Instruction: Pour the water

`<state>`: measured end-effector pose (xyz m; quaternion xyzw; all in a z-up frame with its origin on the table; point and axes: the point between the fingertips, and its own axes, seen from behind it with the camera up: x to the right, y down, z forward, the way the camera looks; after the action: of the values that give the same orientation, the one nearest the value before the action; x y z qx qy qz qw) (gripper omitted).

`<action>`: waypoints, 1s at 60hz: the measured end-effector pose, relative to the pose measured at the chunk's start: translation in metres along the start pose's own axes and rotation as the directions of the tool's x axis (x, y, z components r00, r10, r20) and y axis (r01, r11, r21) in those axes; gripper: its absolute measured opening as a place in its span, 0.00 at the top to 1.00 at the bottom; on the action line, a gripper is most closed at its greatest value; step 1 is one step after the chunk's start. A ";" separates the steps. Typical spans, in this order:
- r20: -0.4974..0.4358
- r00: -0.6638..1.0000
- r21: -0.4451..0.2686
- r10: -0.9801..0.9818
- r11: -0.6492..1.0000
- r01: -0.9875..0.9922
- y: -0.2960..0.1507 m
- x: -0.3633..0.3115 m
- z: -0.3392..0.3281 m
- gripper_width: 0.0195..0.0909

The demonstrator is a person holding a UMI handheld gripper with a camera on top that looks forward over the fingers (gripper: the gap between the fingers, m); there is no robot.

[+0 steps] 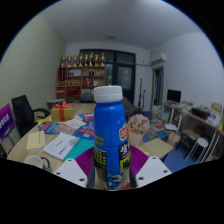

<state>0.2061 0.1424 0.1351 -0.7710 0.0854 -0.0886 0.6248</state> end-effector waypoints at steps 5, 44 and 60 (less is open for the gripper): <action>0.017 0.999 -0.021 0.047 0.999 -0.047 0.028 0.010 0.018 0.59; 0.191 0.972 -0.226 0.135 0.970 -0.091 0.091 0.009 -0.020 0.10; 0.117 0.988 -0.285 0.100 0.957 -0.063 0.070 0.008 -0.146 0.10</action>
<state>0.1771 -0.0120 0.0968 -0.8516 0.0877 0.0008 0.5167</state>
